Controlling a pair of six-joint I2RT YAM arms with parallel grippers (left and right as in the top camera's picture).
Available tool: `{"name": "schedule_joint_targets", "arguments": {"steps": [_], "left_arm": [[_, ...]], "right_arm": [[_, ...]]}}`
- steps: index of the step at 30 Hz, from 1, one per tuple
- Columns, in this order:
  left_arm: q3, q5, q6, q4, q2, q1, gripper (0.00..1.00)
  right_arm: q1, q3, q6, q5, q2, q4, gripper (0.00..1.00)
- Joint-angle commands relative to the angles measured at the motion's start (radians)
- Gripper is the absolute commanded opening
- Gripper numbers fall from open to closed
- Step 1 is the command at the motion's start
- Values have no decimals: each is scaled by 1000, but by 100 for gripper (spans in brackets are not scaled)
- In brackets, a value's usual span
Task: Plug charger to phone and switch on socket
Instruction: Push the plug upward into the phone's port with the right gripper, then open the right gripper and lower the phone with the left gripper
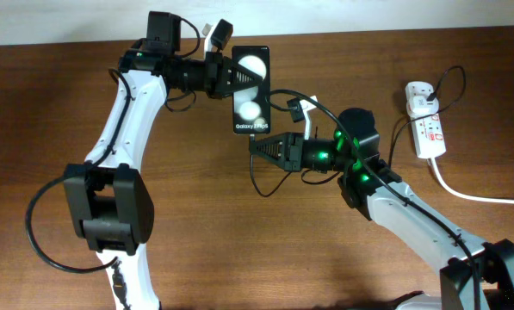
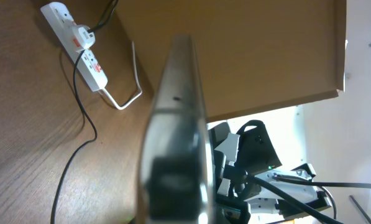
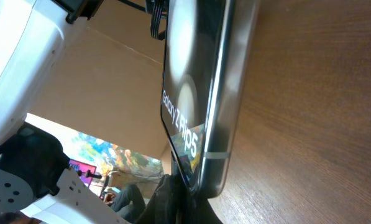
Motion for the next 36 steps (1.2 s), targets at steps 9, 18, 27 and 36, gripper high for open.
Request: {"name": "schedule_joint_targets", "arguments": {"steps": [9, 18, 27, 36], "left_arm": [[1, 35, -1, -2, 0, -13, 0], [1, 35, -1, -4, 0, -13, 0], [1, 35, -1, -1, 0, -3, 0], [1, -172, -1, -7, 0, -1, 0]], "right_arm": [[-51, 0, -6, 67, 8, 70, 4], [-51, 0, -7, 64, 31, 72, 4], [-50, 0, -15, -60, 31, 69, 24], [-50, 0, -15, -132, 31, 69, 56]]}}
